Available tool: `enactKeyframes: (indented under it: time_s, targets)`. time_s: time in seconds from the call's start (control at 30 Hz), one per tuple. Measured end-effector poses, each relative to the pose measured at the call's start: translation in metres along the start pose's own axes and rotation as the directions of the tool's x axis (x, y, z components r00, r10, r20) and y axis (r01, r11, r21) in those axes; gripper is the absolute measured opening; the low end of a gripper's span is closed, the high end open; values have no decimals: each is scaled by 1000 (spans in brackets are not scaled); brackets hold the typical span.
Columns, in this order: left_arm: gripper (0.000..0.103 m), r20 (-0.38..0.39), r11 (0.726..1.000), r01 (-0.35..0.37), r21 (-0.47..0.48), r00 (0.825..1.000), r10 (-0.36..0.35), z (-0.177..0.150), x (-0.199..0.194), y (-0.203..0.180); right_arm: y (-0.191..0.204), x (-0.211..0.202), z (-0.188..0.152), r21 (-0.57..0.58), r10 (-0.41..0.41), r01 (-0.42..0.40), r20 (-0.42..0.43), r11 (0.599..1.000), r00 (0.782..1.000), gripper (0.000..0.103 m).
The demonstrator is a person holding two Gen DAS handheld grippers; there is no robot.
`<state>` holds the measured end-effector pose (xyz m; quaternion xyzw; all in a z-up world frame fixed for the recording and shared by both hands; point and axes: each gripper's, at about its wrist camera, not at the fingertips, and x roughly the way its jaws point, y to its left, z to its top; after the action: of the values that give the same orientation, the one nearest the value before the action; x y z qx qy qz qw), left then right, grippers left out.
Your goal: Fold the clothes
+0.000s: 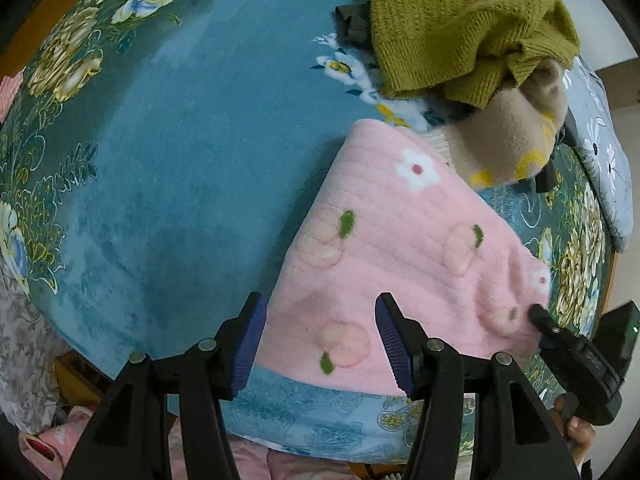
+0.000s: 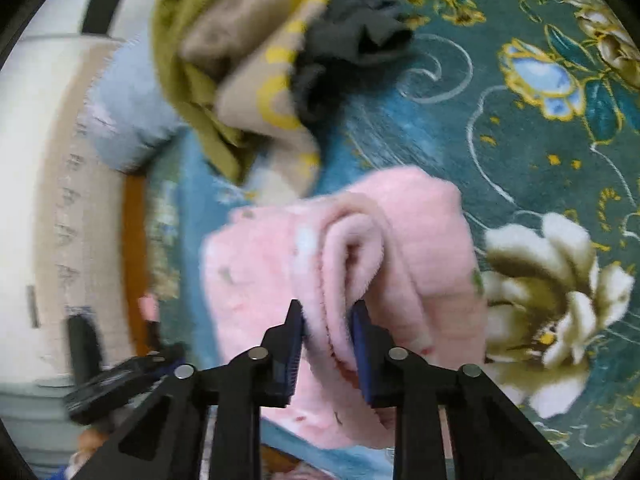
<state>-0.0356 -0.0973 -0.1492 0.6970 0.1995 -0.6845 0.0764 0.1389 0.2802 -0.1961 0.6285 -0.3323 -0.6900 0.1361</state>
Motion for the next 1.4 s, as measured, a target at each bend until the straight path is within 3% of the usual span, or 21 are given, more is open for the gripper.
enactKeyframes:
  time_s: [0.2,0.23,0.33,0.47,0.57,0.73,0.93,1.13,1.4]
  targets:
    - [58,-67,999,-32,30,997,34,2,22,-3,-18,0,1,35,-45,44,7,998,999,28]
    - [58,-78,999,-45,30,996,47,1,27,-3,-19,1,1,34,-50,50,5,998,999,32]
    - [58,-109,997,-66,30,992,69,-2,39,-4,-23,3,1,31,-67,67,-2,997,998,56]
    - [58,-143,996,-81,37,986,85,-6,48,-3,-34,9,0,59,-45,47,-32,997,998,62]
    - [58,-150,996,-85,38,985,90,-6,51,-2,-44,16,-3,106,51,-43,-71,993,996,62]
    - [58,-161,994,-101,47,981,107,-2,56,1,-45,33,-1,107,47,-35,-108,994,993,62]
    - [58,-164,994,-104,22,981,106,-2,56,9,-32,26,-3,121,84,-74,-83,990,993,63]
    - [58,-153,995,-98,1,983,97,0,48,20,-11,13,-6,92,121,-115,-56,989,991,36]
    - [58,-126,995,-95,-36,988,90,7,37,38,13,-6,-12,63,172,-171,-13,983,985,33]
